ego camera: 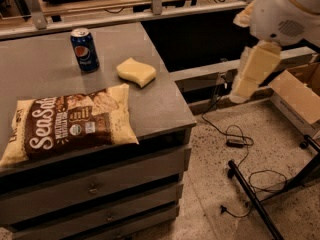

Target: Move pepsi can near brown chip bag

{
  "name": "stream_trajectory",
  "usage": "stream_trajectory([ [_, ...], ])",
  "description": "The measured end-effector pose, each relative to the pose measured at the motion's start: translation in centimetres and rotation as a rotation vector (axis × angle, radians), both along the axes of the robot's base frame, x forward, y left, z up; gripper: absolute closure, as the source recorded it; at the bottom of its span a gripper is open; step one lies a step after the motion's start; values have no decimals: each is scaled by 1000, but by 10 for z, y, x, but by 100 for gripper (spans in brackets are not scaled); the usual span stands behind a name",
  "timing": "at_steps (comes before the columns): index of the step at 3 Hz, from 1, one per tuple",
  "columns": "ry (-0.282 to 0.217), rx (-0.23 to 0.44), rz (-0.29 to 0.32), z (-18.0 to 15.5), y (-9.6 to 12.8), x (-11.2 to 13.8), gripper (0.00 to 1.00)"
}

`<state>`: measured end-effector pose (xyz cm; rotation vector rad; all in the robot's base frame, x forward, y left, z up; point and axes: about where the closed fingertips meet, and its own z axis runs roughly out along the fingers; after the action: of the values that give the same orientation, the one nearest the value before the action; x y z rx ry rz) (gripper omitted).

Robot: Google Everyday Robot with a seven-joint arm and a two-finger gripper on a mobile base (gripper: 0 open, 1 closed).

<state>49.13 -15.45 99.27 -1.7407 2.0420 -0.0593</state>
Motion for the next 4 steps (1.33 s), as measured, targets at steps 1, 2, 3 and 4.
stream_trajectory([
  [1,-43,78,86,10,56,41,0],
  [2,-48,163,168,12,119,80,0],
  [3,-17,135,250,2,189,104,0],
  [4,-14,115,303,0,225,108,0],
])
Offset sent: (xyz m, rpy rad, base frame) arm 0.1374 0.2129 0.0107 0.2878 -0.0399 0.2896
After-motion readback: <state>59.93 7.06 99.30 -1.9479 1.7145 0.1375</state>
